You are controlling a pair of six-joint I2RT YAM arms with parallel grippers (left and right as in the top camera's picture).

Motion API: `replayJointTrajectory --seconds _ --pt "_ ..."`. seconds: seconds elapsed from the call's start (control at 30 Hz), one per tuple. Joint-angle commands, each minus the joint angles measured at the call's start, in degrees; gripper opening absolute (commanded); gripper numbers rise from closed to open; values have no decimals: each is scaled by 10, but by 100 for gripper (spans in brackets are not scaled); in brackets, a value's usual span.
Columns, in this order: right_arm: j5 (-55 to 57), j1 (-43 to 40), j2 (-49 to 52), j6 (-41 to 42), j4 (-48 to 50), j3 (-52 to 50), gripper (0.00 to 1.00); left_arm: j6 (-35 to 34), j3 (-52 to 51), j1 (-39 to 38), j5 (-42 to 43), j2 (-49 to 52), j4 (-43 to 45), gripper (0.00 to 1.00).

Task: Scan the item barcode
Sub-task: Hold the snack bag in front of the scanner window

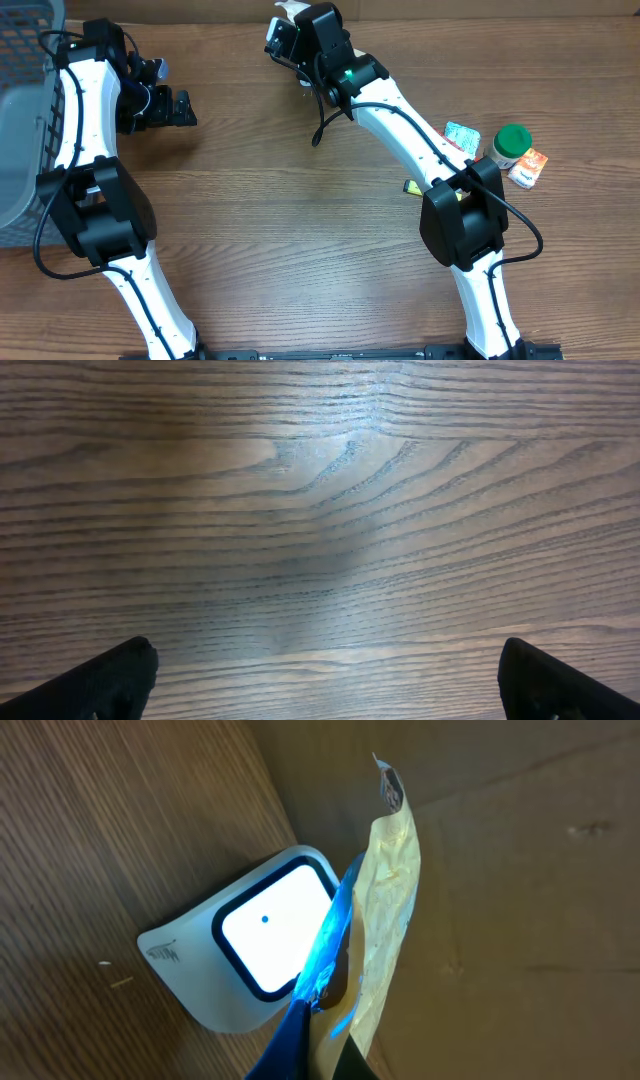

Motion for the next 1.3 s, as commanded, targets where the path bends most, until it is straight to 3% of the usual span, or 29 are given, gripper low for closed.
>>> replayJointTrajectory --seconds 0.0,0.67,1.1,1.27 --pt "-20 3 -3 12 -7 10 3 9 14 -2 7 -12 1 100" --pt "-70 3 -4 50 -18 10 3 9 14 -2 7 -12 1 100" --pt "-70 -15 -34 163 -21 10 3 9 14 -2 7 -12 0 100" --pt "-70 -32 -77 234 -72 10 3 9 14 -3 7 -12 0 100"
